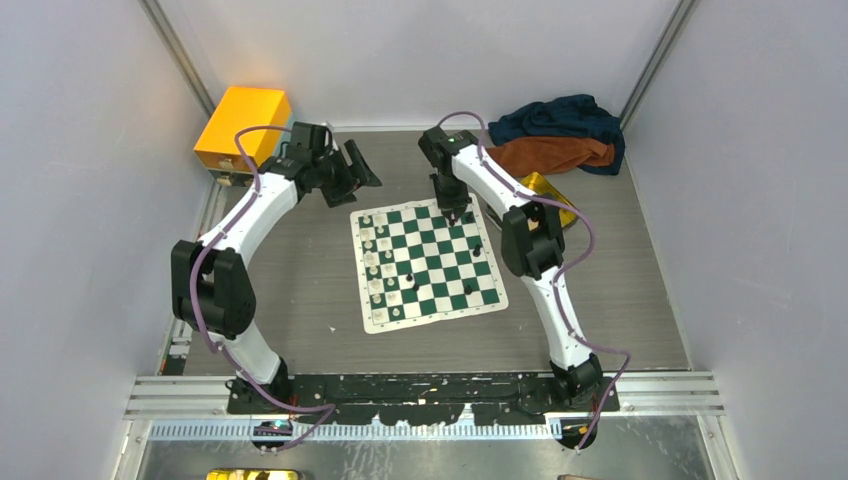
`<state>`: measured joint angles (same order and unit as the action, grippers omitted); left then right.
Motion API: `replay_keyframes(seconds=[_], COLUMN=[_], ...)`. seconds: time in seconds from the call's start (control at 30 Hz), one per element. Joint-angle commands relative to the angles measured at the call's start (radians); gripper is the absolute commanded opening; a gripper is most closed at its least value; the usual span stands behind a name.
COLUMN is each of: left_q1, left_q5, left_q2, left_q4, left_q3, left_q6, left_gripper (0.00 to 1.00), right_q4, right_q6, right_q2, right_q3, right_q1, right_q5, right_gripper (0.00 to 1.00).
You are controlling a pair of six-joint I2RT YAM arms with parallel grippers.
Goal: Set up the chess pieces on the board
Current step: Place the chess piece on the chessboard.
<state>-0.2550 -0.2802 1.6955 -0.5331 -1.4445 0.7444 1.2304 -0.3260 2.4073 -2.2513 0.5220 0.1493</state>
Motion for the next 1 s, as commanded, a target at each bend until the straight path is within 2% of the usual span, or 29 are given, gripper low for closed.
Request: replay_keyframes(seconds=[0.0, 0.47, 0.9, 0.97], left_q1=[0.002, 0.002, 0.002, 0.002], left_q5=[0.0, 0.001, 0.001, 0.001], left_q2=[-0.037, -0.019, -0.005, -0.004], left_q4=[0.001, -0.002, 0.005, 0.006], left_q3=[-0.041, -0.054, -0.057, -0.057], left_q6=[-0.031, -0.04, -0.039, -0.038], left_gripper=[0.75, 0.85, 0.88, 0.92], right_q4=[0.016, 0.018, 0.024, 0.022], right_q6=[0.01, 0.016, 0.021, 0.024], right_q2=[0.009, 0.055, 0.095, 0.098], right_q3=[-0.068, -0.107, -0.143, -0.143], right_q1=[-0.012, -0.031, -0.031, -0.031], right_q5=[0.012, 0.009, -0.002, 0.001], right_gripper=[0.01, 0.01, 0.01, 0.01])
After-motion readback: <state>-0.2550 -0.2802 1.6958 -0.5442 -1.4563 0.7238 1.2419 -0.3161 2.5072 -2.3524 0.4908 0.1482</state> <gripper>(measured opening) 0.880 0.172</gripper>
